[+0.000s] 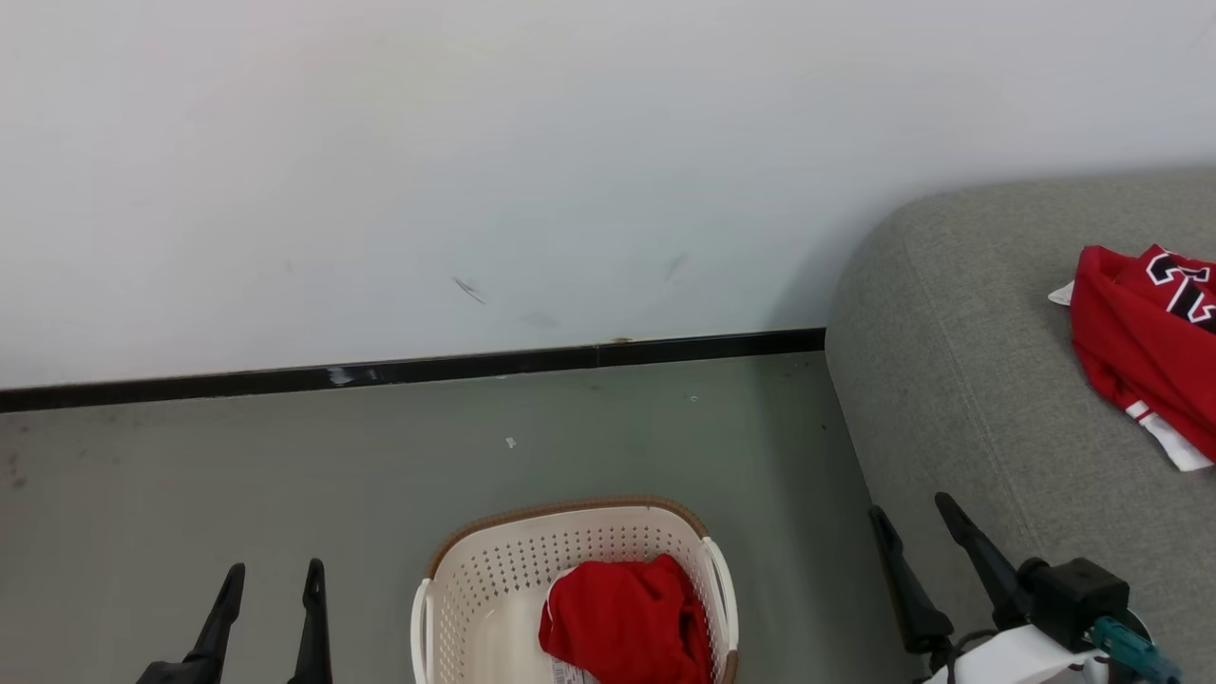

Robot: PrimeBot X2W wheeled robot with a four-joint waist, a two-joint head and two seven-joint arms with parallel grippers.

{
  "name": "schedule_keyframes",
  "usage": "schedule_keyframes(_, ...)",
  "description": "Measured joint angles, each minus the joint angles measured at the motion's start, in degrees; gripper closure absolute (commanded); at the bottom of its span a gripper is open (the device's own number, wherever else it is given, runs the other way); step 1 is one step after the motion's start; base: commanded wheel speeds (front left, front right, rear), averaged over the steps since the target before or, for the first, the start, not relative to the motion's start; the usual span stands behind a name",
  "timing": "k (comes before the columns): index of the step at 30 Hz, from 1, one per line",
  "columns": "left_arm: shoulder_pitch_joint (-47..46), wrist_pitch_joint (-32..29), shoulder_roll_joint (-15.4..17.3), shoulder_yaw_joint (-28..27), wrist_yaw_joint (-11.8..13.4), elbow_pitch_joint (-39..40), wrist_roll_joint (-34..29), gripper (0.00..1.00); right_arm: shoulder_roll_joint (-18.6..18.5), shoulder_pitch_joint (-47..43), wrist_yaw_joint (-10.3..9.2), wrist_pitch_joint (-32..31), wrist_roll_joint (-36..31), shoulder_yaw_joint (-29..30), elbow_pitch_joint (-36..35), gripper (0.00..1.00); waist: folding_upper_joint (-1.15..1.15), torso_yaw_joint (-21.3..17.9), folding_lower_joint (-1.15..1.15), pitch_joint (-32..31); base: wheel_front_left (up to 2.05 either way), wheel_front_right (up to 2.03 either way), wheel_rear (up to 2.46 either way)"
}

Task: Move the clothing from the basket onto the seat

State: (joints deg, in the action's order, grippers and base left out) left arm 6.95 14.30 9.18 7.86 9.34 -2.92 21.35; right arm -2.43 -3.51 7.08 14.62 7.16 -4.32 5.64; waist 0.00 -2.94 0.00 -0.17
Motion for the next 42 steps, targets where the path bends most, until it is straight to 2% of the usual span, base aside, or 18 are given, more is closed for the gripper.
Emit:
schedule_keyframes(12,-0.47,-0.18,1.13,2.65,-2.75,-0.38,-0.41,0.0,0.04,0.25,-0.01,0.0,1.11,2.11,-2.7,0.0,0.0,-0.35,0.0,2.15,0.0,0.0,0.0)
schedule_keyframes(18,-5.35,-2.43,2.75,5.08,-4.74,-2.23,-2.38,0.0,0.05,0.62,-0.01,0.0,0.64,3.08,-4.61,0.0,0.0,-0.72,0.0,4.28,0.0,0.0,0.0)
schedule_keyframes(24,-8.28,-3.72,2.47,7.14,-6.43,-3.86,-2.85,0.0,0.07,2.13,-0.01,0.0,0.42,3.6,-6.08,0.0,0.0,-1.03,0.0,6.2,0.0,0.0,0.0)
schedule_keyframes(33,-11.78,-5.63,1.9,9.46,-7.56,-6.87,-3.83,0.0,0.08,3.62,0.0,0.0,-1.31,4.48,-9.32,0.0,0.0,-1.69,0.0,10.45,0.0,0.0,0.0)
schedule_keyframes(42,-17.09,-6.23,1.59,11.62,-8.58,-10.14,-6.19,0.0,0.1,4.21,-0.01,0.0,-1.85,7.8,-12.29,0.0,0.0,-2.67,0.0,15.7,0.0,0.0,0.0)
